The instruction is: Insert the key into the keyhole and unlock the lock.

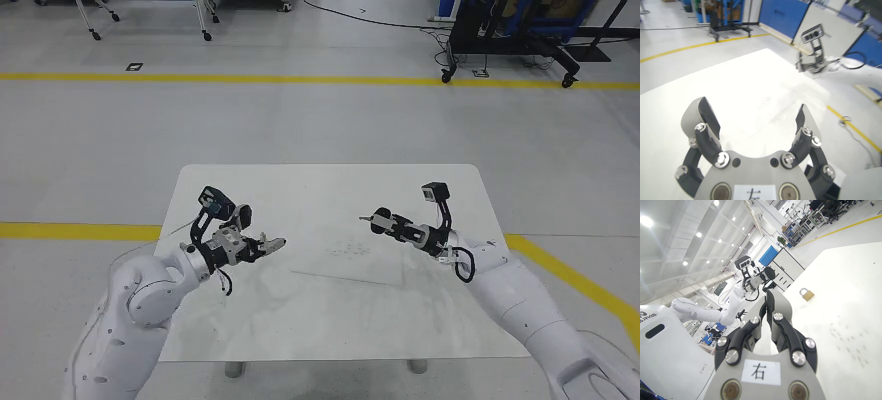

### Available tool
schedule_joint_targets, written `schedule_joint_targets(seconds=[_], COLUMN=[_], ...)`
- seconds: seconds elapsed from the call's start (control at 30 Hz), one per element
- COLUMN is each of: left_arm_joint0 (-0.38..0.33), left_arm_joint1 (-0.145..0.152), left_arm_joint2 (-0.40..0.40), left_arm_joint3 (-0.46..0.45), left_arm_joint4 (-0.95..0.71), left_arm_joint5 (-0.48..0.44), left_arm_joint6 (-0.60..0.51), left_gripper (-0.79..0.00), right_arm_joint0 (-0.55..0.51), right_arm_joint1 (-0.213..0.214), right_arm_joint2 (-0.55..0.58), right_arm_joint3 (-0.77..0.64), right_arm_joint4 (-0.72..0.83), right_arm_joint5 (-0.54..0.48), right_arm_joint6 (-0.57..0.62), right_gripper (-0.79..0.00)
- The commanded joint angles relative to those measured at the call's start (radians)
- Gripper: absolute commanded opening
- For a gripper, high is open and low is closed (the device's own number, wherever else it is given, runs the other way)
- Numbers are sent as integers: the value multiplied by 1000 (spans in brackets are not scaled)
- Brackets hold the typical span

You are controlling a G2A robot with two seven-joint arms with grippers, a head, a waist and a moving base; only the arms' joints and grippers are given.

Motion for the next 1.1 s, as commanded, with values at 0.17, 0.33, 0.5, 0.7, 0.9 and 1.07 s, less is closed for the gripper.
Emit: schedule_joint_targets(seconds=[0.17, 0.33, 0.5, 0.7, 0.9, 1.07], left_arm_joint0=[4, -96, -172, -223, -248, -264], left_arm_joint1=[-13, -36, -55, -73, -83, -90], left_arm_joint2=[116, 236, 314, 360, 374, 385], left_arm_joint3=[34, 162, 230, 284, 315, 334], left_arm_joint4=[319, 409, 453, 469, 457, 476], left_arm_joint5=[235, 320, 356, 399, 409, 426], left_arm_joint6=[-36, -28, -65, -107, -118, -138], left_gripper=[0, -58, -191, -354, -431, -453], right_arm_joint0=[0, 0, 0, 0, 0, 0], right_arm_joint1=[0, 0, 0, 0, 0, 0], right_arm_joint2=[0, 0, 0, 0, 0, 0], right_arm_joint3=[0, 0, 0, 0, 0, 0], right_arm_joint4=[0, 0, 0, 0, 0, 0], right_arm_joint5=[0, 0, 0, 0, 0, 0], right_arm_joint6=[0, 0, 0, 0, 0, 0], right_gripper=[-785, -785, -785, -785, -785, -785])
